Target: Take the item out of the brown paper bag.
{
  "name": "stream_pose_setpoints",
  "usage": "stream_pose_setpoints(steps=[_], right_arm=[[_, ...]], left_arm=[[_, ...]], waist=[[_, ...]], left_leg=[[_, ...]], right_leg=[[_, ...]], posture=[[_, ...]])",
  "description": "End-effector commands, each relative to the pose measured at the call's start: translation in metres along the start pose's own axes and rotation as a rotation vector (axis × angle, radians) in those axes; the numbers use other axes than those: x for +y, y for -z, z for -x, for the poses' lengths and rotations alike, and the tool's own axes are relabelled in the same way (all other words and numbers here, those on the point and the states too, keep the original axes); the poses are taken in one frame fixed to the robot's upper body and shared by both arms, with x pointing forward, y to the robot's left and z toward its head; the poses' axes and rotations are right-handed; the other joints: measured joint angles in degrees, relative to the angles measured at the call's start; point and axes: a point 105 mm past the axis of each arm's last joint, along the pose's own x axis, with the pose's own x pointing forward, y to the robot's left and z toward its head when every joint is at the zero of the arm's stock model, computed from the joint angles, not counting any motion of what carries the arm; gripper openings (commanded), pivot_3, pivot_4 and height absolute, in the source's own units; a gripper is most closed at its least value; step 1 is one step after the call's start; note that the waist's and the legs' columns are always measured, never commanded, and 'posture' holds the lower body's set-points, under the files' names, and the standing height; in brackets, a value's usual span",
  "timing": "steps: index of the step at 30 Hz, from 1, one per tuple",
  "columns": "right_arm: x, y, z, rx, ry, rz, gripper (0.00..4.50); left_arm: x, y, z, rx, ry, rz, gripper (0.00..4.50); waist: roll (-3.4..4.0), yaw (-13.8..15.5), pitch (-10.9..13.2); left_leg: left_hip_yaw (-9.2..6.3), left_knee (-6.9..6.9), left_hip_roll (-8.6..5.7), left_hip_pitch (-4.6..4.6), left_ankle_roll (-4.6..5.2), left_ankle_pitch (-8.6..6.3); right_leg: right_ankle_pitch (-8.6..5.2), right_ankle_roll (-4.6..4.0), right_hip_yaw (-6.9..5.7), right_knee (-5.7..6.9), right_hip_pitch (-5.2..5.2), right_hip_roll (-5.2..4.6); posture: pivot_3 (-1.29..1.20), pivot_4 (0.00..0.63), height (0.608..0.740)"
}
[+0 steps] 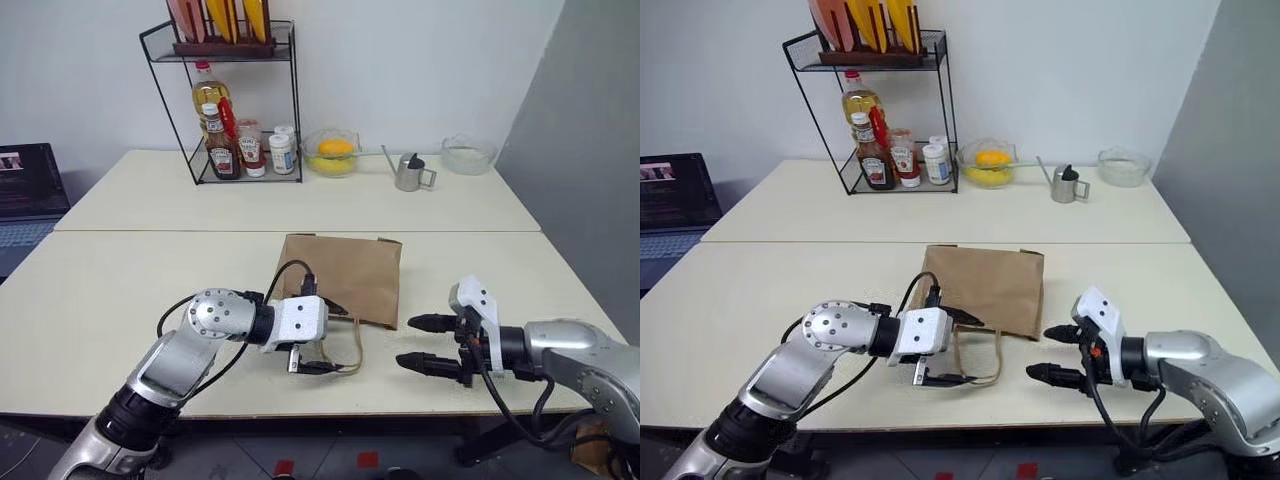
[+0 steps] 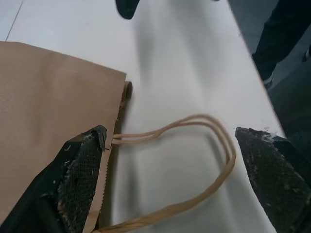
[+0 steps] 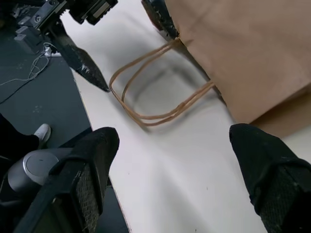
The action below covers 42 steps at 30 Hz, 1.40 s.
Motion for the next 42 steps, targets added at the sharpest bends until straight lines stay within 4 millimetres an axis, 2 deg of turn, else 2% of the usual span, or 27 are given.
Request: stream_pose_setpoints(steps=[1, 9, 18, 21, 26, 31, 34, 36, 42], right_arm=[[0.003, -0.007, 0.002, -0.025, 0.010, 0.028, 3.99], [0.003, 0.002, 0.004, -0.014, 0.024, 0.017, 3.99], [0.009, 0.010, 0.002, -0.001, 0.010, 0.008, 3.99], [0.008, 0.010, 0.002, -0.001, 0.013, 0.011, 3.99], [0.009, 0.008, 0.000, -0.005, 0.014, 0.014, 3.99], [0.008, 0.007, 0.000, -0.004, 0.024, 0.019, 3.99], [0.008, 0.007, 0.001, 0.000, 0.027, 0.022, 4.08], [0.008, 0.007, 0.001, 0.002, 0.028, 0.027, 4.08], [0.014, 0.011, -0.002, 0.040, 0.000, 0.065, 4.08]], left_arm=[[0.002, -0.003, -0.001, -0.001, 0.005, -0.062, 4.50], [-0.004, -0.001, -0.008, -0.020, 0.032, -0.058, 4.50], [-0.010, -0.004, -0.005, -0.060, 0.091, -0.018, 4.50], [-0.002, -0.006, -0.004, -0.070, 0.069, -0.010, 4.50], [0.002, 0.009, -0.007, -0.007, 0.064, -0.084, 4.50], [0.008, 0.010, -0.012, -0.018, 0.036, -0.095, 4.50], [0.019, 0.002, -0.014, -0.069, -0.034, -0.067, 3.88], [0.025, -0.002, -0.015, -0.093, -0.067, -0.050, 3.25], [0.025, -0.003, -0.012, -0.102, -0.064, -0.014, 1.27]], waist=[[0.00, 0.0, 0.0], [0.00, 0.0, 0.0], [0.00, 0.0, 0.0], [0.00, 0.0, 0.0], [0.00, 0.0, 0.0], [0.00, 0.0, 0.0], [0.00, 0.1, 0.0], [0.00, 0.1, 0.0], [0.00, -0.1, 0.0]], left_leg=[[0.00, 0.00, 0.00, 0.00, 0.00, 0.00], [0.00, 0.01, 0.00, -0.01, 0.01, -0.01], [0.00, 0.00, 0.00, -0.01, 0.02, -0.01], [0.00, 0.01, 0.00, -0.01, 0.02, -0.01], [0.00, 0.00, 0.00, 0.00, 0.02, -0.01], [0.00, 0.01, 0.00, -0.02, 0.02, -0.01], [0.00, 0.01, 0.00, -0.02, 0.02, -0.01], [0.00, 0.03, -0.01, -0.03, 0.02, -0.01], [0.00, 0.00, 0.01, 0.01, 0.02, -0.01]], right_leg=[[0.00, 0.00, 0.00, 0.00, 0.00, 0.00], [-0.02, 0.03, 0.00, -0.01, 0.00, 0.00], [-0.04, 0.06, 0.01, -0.01, 0.00, 0.01], [-0.05, 0.08, 0.01, -0.01, 0.00, 0.00], [-0.05, 0.08, 0.01, -0.01, 0.00, 0.01], [-0.03, 0.06, 0.01, -0.01, 0.00, 0.01], [-0.03, 0.06, 0.01, -0.01, 0.00, 0.01], [-0.03, 0.06, 0.00, -0.01, 0.00, 0.00], [-0.03, 0.05, 0.01, 0.01, 0.00, 0.02]], posture=[[0.00, 0.150, 0.740], [0.00, 0.150, 0.740], [0.00, 0.150, 0.740], [0.00, 0.150, 0.740], [0.00, 0.150, 0.740], [0.00, 0.150, 0.740], [0.00, 0.150, 0.740], [0.00, 0.150, 0.740], [0.00, 0.150, 0.740]])
